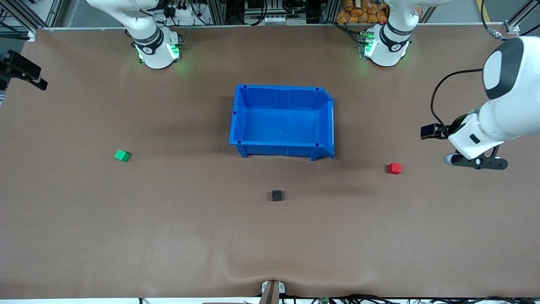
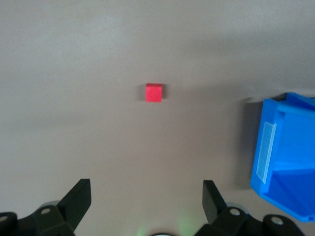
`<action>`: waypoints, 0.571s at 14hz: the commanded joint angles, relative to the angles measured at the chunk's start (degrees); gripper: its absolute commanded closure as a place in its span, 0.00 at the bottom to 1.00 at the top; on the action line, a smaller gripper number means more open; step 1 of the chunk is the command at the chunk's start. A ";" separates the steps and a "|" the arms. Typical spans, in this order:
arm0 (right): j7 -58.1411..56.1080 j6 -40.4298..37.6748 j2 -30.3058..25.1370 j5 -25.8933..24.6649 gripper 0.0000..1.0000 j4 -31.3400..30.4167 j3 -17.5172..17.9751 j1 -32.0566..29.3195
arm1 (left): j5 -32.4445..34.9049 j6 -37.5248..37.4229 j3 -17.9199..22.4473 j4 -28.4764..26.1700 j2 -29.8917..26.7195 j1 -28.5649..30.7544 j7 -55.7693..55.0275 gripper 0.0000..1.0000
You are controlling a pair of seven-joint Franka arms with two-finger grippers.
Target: Attach green and red cubes to black cube
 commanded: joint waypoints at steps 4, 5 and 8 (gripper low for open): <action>-0.26 0.27 0.04 0.01 0.00 -0.53 -0.45 -0.08 | 0.91 15.32 -0.32 -10.59 -0.24 2.35 -0.32 0.00; -0.26 0.36 0.48 0.10 0.00 -0.53 -0.45 -0.17 | 0.47 19.09 -0.41 -12.43 0.28 3.14 -0.32 0.00; -0.34 0.27 1.45 0.02 0.00 -0.53 -0.45 -0.17 | 0.29 24.74 -0.32 -14.74 2.74 3.33 -0.32 0.00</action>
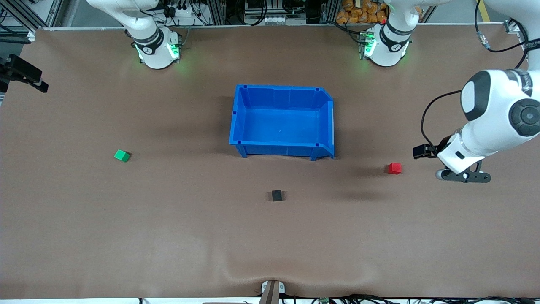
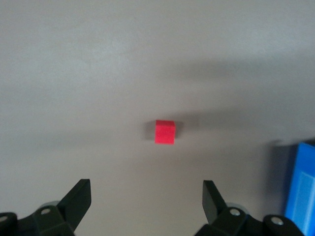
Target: Attach green and red cubes to black cube
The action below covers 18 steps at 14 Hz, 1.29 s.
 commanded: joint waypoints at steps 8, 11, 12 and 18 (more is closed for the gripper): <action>-0.08 1.24 9.56 -0.18 0.00 0.51 -0.07 -0.60 | 0.29 10.39 -0.48 -4.44 5.25 -0.06 -0.84 0.00; 0.18 2.47 10.09 -0.53 0.00 0.34 -0.07 -0.86 | 0.29 15.57 -0.56 -6.38 7.09 -0.24 -2.42 0.00; 0.18 2.64 10.97 -0.79 0.00 0.34 -0.07 -1.04 | 0.29 17.07 -0.65 -7.34 7.62 -0.41 -3.12 0.00; 0.27 3.52 13.96 -0.27 0.00 -0.01 -0.07 -2.53 | 1.08 20.41 -0.65 -9.37 11.48 -1.03 -3.04 0.00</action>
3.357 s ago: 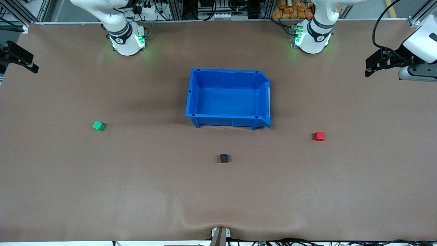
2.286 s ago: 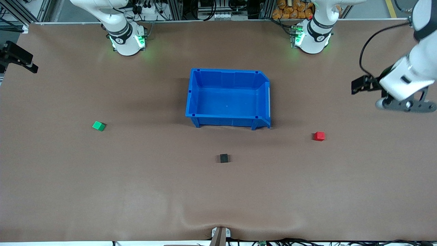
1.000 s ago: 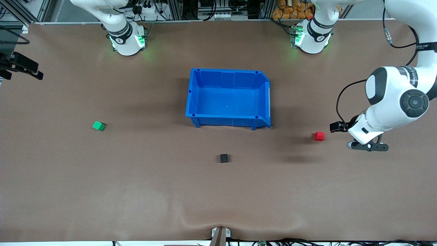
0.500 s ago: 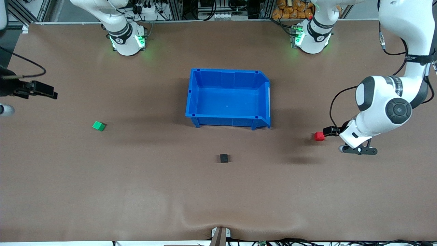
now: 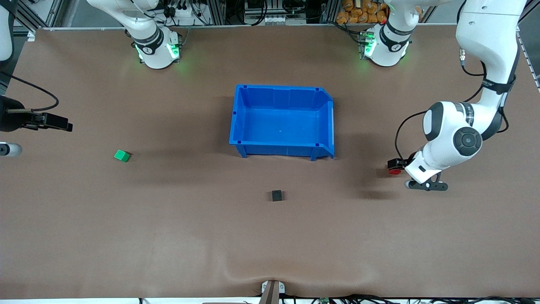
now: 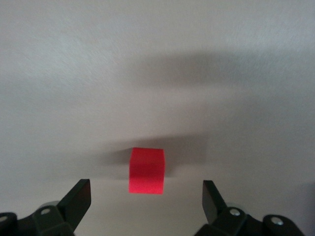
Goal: Attach green and red cubes to black cube
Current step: 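Lower and close the left gripper on the red cube while the right gripper descends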
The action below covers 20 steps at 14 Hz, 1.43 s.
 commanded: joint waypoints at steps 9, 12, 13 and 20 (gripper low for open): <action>0.48 4.03 5.17 -0.35 0.00 -0.58 0.65 -3.49 | 3.37 5.50 0.07 -0.22 5.31 -0.75 -0.43 0.00; 0.48 5.26 6.57 -0.52 0.00 -0.93 0.65 -3.76 | 4.34 5.59 0.16 -0.40 5.31 -0.57 -0.26 0.00; 0.48 6.48 7.36 -0.61 0.00 -1.37 0.65 -4.45 | 4.51 5.59 0.25 -0.48 5.31 -0.66 -0.17 0.00; 0.14 11.23 12.72 0.18 0.00 -1.99 0.65 -7.10 | 5.48 5.33 0.25 -0.57 5.31 -0.84 -1.14 1.00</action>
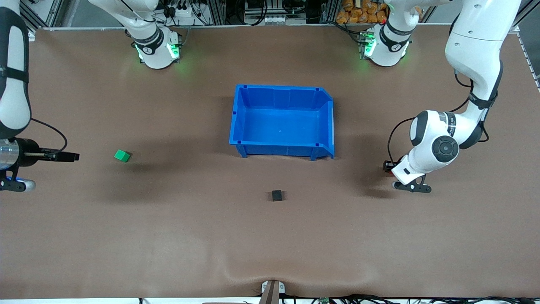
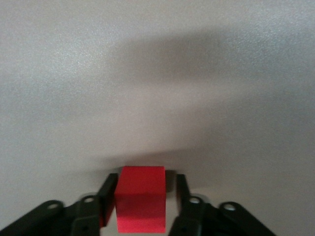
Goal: Attach green and red cubes to black cube
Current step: 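Lower and close the left gripper on the red cube while the right gripper descends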
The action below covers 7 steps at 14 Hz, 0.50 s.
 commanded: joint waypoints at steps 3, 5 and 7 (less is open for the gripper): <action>0.37 3.15 1.42 0.22 0.00 -1.92 0.89 -1.33 | 1.18 0.10 0.11 -0.16 -0.25 -0.04 -2.27 1.00; 0.28 6.75 1.33 0.22 0.00 -4.73 0.89 -1.42 | 1.18 -0.25 0.02 0.98 -0.78 -0.21 -5.17 1.00; 0.37 8.16 1.50 0.22 0.00 -6.05 0.97 -1.42 | 1.00 -4.44 -0.16 4.48 -0.87 -0.56 -9.99 1.00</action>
